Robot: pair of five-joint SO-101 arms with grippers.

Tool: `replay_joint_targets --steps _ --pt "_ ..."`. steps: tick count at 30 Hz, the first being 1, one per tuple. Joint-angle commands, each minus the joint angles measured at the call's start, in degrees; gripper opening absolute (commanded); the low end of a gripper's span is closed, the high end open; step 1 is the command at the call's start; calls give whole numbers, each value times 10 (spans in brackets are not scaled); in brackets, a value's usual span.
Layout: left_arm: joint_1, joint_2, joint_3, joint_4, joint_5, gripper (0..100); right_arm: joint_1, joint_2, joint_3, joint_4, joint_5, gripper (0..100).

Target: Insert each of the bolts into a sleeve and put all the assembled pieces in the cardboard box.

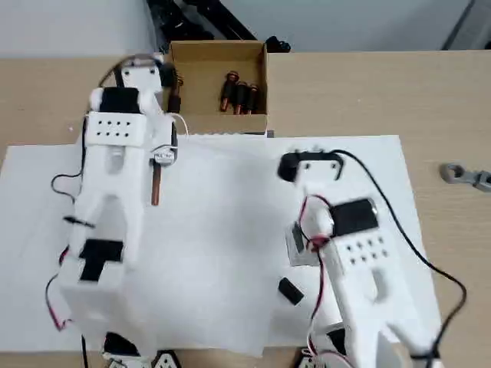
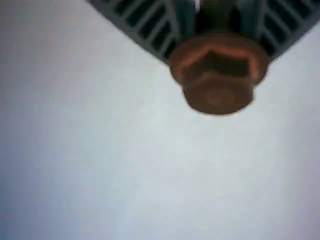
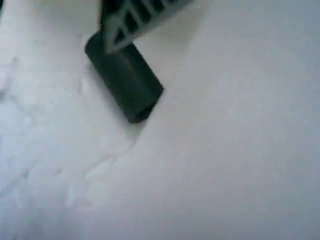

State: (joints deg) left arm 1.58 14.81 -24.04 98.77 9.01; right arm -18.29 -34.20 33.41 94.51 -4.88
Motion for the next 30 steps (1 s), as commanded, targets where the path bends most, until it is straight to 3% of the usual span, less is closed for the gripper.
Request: replay_joint_targets --steps 1,10,18,27,30 --pt "32 -127 4 16 -24 5 -17 14 -28 7 66 129" --pt "22 -316 138 16 -61 5 -40 6 -25 4 207 130" --pt "22 -501 234 16 -63 5 -44 -34 86 -94 207 130" --pt "22 -597 309 16 -63 5 -110 -288 283 -190 201 230" --pt "22 -595 314 11 -63 5 -130 -356 344 -223 146 230"
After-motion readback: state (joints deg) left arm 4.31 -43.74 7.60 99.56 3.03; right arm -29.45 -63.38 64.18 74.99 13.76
